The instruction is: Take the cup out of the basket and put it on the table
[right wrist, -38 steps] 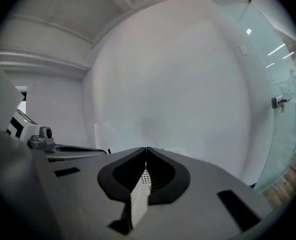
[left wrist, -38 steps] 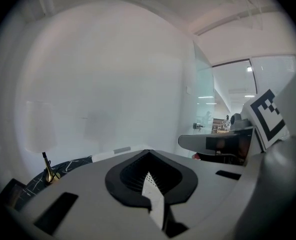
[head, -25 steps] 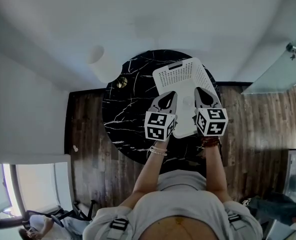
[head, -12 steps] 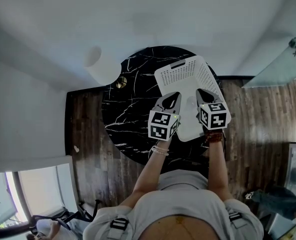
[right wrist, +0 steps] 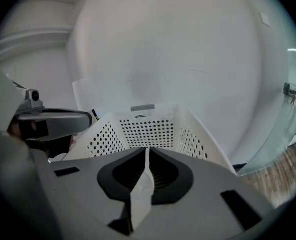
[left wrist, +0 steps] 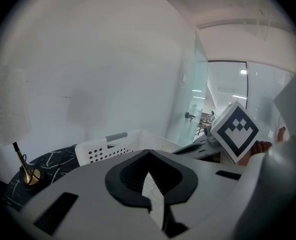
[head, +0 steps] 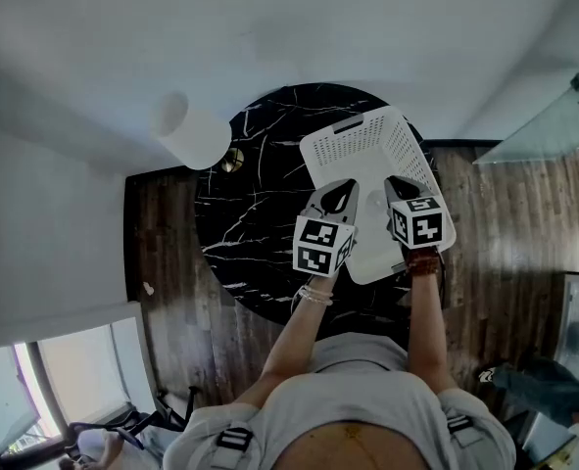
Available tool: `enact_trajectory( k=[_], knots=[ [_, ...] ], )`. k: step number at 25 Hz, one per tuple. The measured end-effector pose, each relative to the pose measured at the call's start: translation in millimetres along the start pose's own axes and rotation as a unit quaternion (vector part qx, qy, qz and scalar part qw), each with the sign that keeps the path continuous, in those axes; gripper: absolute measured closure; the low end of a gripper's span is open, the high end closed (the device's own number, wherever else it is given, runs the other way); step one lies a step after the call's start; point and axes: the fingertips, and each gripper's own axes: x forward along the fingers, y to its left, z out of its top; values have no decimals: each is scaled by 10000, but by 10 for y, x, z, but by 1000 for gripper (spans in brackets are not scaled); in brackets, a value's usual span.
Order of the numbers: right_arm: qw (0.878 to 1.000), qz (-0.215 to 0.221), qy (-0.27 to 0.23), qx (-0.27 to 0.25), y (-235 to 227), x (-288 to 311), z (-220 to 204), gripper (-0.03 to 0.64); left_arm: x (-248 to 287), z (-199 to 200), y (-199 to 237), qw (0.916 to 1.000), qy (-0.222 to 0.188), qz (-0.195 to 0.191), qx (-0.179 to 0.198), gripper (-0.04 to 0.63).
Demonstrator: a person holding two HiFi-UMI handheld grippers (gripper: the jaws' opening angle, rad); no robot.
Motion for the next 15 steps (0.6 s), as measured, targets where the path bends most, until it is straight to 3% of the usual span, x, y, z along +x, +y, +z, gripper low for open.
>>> enact_trajectory(
  k=[6,15],
  knots=[
    [9990,176,408,19,-23,165,-117,604,11,11,12,10000,36,-11,-40,589],
    [9916,379,1190,-345,-33,321,-395,511,18,11,32,10000,49,5,-82,589]
  ],
)
